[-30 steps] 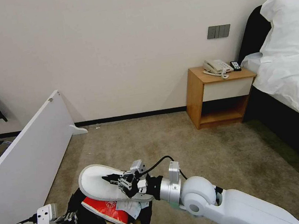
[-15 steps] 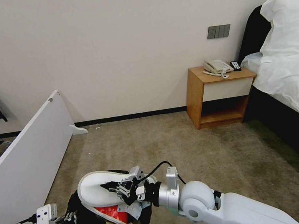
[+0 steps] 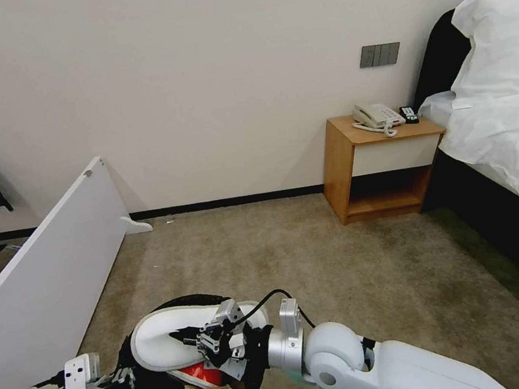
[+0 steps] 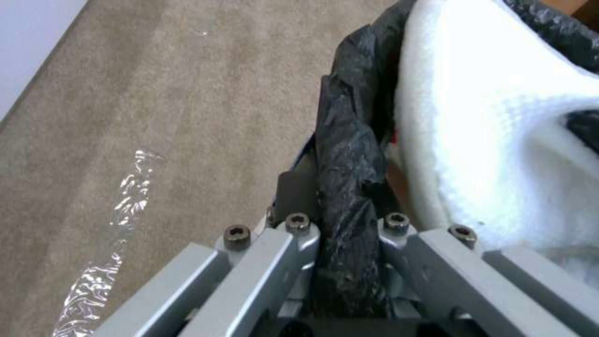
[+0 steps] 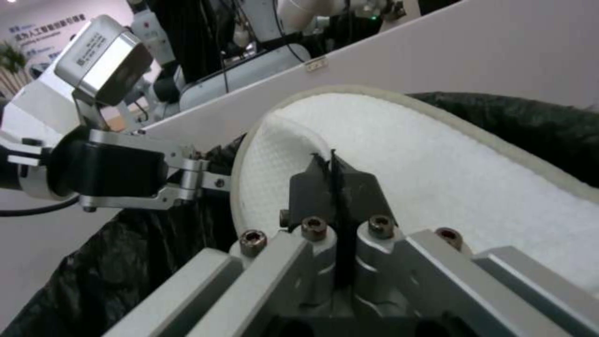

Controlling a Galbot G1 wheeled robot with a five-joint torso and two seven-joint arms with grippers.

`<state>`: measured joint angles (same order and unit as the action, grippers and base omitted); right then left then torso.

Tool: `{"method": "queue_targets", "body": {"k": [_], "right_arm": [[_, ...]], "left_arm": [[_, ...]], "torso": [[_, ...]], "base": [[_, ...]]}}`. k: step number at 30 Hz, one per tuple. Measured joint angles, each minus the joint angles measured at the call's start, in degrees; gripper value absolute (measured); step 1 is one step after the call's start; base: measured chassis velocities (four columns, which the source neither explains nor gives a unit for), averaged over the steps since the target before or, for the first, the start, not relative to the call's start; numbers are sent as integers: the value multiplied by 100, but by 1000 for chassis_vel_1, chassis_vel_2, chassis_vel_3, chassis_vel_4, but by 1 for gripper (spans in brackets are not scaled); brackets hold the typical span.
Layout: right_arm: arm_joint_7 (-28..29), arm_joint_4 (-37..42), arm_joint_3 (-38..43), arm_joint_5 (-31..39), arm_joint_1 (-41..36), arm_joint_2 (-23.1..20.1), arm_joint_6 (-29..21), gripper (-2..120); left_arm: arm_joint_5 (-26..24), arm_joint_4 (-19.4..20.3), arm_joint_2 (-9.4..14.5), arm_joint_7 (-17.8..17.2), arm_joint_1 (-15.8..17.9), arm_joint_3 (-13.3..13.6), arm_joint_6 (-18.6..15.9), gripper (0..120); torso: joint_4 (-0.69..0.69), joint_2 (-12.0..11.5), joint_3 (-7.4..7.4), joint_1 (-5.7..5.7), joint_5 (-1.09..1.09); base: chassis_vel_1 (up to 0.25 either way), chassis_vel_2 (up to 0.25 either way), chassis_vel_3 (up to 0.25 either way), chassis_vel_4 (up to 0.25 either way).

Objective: Pick up the trash bin, then pick up the garbage from the floor and place it into the trash bin.

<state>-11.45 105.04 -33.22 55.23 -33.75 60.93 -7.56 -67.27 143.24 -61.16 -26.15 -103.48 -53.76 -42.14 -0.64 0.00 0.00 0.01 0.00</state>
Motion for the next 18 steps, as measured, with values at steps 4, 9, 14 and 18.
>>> {"method": "queue_targets", "body": {"k": [4, 9, 14, 18], "right_arm": [[5, -90, -53, -2, -5, 58, 0, 0], [11, -160, -84, -2, -24, 86, 0, 0], [27, -316, -132, -7, -43, 125, 1, 0], [44, -391, -141, -14, -57, 163, 1, 0]], "left_arm": [[-54, -1, 13, -21, -7, -18, 0, 4], [-84, -1, 16, -41, -9, -19, -1, 4], [-120, -2, 27, -53, -6, -29, -1, 4], [-133, -2, 31, -59, -5, -32, -1, 4]], "torso": [[0, 0, 0, 0, 0], [0, 0, 0, 0, 0], [0, 0, 0, 0, 0], [0, 0, 0, 0, 0]], "base": [[0, 0, 0, 0], [0, 0, 0, 0], [0, 0, 0, 0], [0, 0, 0, 0]]}}
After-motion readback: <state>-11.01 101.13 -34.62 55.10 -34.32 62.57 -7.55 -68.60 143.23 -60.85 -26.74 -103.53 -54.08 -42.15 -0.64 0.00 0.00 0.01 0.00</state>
